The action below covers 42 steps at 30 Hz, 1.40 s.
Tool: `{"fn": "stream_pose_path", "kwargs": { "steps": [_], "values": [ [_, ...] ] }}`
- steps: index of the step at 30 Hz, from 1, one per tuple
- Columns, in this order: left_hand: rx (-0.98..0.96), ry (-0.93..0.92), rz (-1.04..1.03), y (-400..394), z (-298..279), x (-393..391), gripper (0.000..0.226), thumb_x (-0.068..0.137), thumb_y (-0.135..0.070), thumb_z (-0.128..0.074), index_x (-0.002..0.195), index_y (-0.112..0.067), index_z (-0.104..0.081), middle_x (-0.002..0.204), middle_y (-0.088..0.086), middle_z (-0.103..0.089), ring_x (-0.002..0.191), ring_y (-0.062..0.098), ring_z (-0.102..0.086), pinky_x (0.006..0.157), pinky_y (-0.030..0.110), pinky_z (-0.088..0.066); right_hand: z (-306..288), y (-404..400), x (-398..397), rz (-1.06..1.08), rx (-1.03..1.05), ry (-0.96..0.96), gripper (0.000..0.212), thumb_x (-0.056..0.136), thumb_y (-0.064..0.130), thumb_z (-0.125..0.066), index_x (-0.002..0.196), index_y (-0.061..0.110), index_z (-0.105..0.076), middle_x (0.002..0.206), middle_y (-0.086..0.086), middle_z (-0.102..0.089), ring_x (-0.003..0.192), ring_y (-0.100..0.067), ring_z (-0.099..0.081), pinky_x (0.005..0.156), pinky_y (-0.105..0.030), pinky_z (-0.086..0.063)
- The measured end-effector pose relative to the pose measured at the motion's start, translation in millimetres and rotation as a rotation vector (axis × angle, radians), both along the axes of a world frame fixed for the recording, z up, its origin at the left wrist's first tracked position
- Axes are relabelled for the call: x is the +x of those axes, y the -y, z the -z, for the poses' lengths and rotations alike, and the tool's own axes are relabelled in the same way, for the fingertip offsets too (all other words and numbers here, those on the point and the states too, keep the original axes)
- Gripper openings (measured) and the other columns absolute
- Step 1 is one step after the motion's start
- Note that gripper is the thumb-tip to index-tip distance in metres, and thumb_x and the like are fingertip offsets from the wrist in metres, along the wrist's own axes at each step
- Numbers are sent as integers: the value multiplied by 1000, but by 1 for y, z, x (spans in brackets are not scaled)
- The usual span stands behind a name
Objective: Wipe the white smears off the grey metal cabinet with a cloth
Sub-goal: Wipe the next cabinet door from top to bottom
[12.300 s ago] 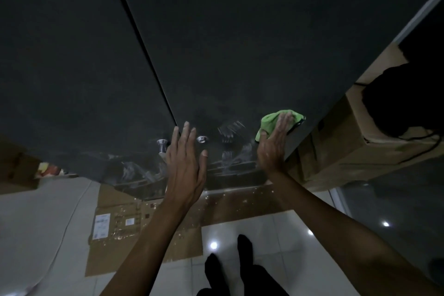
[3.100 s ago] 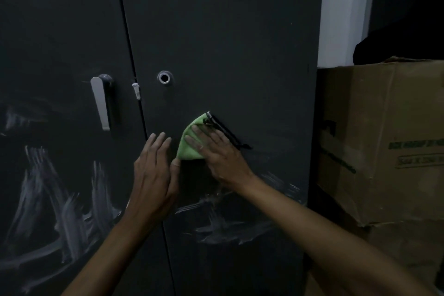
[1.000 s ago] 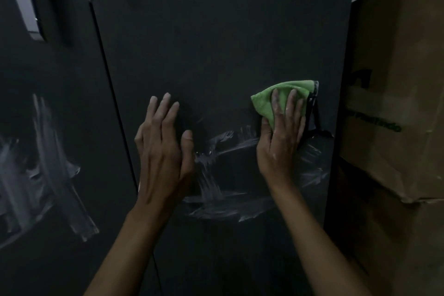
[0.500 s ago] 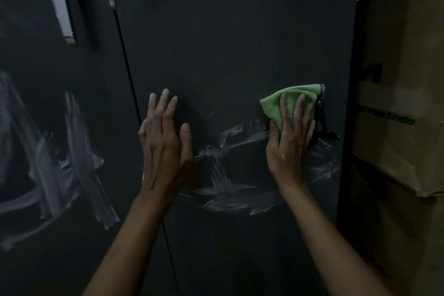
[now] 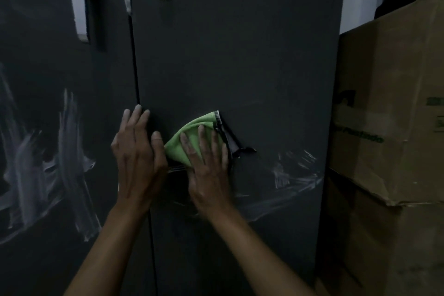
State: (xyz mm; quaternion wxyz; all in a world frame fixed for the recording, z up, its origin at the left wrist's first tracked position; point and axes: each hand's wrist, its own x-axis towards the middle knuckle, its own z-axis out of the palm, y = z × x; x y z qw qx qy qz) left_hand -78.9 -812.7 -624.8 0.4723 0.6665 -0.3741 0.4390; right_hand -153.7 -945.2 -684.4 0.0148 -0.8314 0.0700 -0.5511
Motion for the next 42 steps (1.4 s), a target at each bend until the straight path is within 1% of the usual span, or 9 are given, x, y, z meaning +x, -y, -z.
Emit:
{"fn": "stream_pose_path", "kwargs": {
  "steps": [2, 6, 11, 15, 19, 24, 28, 35, 42],
  "values": [
    [9, 35, 15, 3, -6, -1, 50, 103, -20, -42, 149, -1, -47, 163, 14, -41, 158, 27, -25, 121, 54, -24, -2, 18, -11, 70, -88, 11, 87, 99, 12, -59, 167, 42, -16, 178, 6, -1, 164, -17, 5, 131, -40, 5],
    [70, 122, 60, 8, -4, -7, 50, 104, -22, -43, 151, -5, -46, 163, 11, -42, 158, 26, -26, 121, 48, -24, -8, 58, -33, 211, -30, 109, 88, 95, 6, -65, 167, 36, -23, 178, 3, -6, 164, -18, 1, 132, -40, 3],
    [156, 161, 54, 4, 21, -1, 50, 104, -24, -43, 152, -9, -46, 163, 6, -42, 158, 19, -27, 120, 45, -27, -26, 103, -64, 309, 61, 208, 74, 99, 17, -54, 167, 30, -26, 178, -6, -10, 165, -25, -4, 130, -54, -15],
    [89, 155, 64, 3, 29, 6, 48, 103, -18, -46, 149, -6, -49, 163, 8, -41, 159, 19, -25, 121, 41, -26, -40, 108, -81, 265, 214, 221, 63, 108, 36, -36, 167, 41, -14, 178, 3, 2, 163, -13, 10, 129, -39, 0],
    [61, 244, 52, 0, 22, 13, 47, 103, -18, -45, 148, -6, -50, 162, 9, -43, 158, 19, -26, 122, 37, -23, -42, 101, -73, 217, 273, 263, 63, 110, 28, -44, 168, 31, -21, 178, -1, 2, 164, -20, 10, 132, -48, 3],
    [94, 181, 7, -18, 13, 17, 45, 103, -16, -45, 147, -5, -51, 158, 10, -47, 156, 21, -31, 122, 39, -26, -38, 59, -36, 188, 277, 289, 63, 110, 27, -49, 167, 27, -25, 177, -6, 0, 164, -27, 7, 131, -52, 7],
    [124, 132, -39, -36, 3, 21, 45, 104, -16, -44, 148, -6, -50, 157, 11, -48, 155, 22, -33, 123, 40, -25, -27, 26, -9, 185, 144, 224, 62, 110, 32, -50, 167, 27, -28, 177, -8, -5, 164, -32, 1, 131, -55, 0],
    [181, 129, -85, -57, 2, 23, 48, 103, -19, -42, 148, -5, -49, 156, 13, -48, 153, 23, -34, 122, 37, -22, 2, -7, 13, -31, -99, -64, 76, 104, 25, -57, 168, 37, -19, 178, 4, 6, 164, -23, 11, 130, -50, 12],
    [268, 119, -59, -55, 21, 12, 49, 103, -21, -42, 148, -3, -49, 155, 14, -49, 152, 26, -36, 123, 37, -22, 46, -3, -4, -34, -260, -255, 70, 106, 41, -53, 168, 38, -20, 178, 8, -1, 164, -18, 1, 132, -49, -1]
  ]
}}
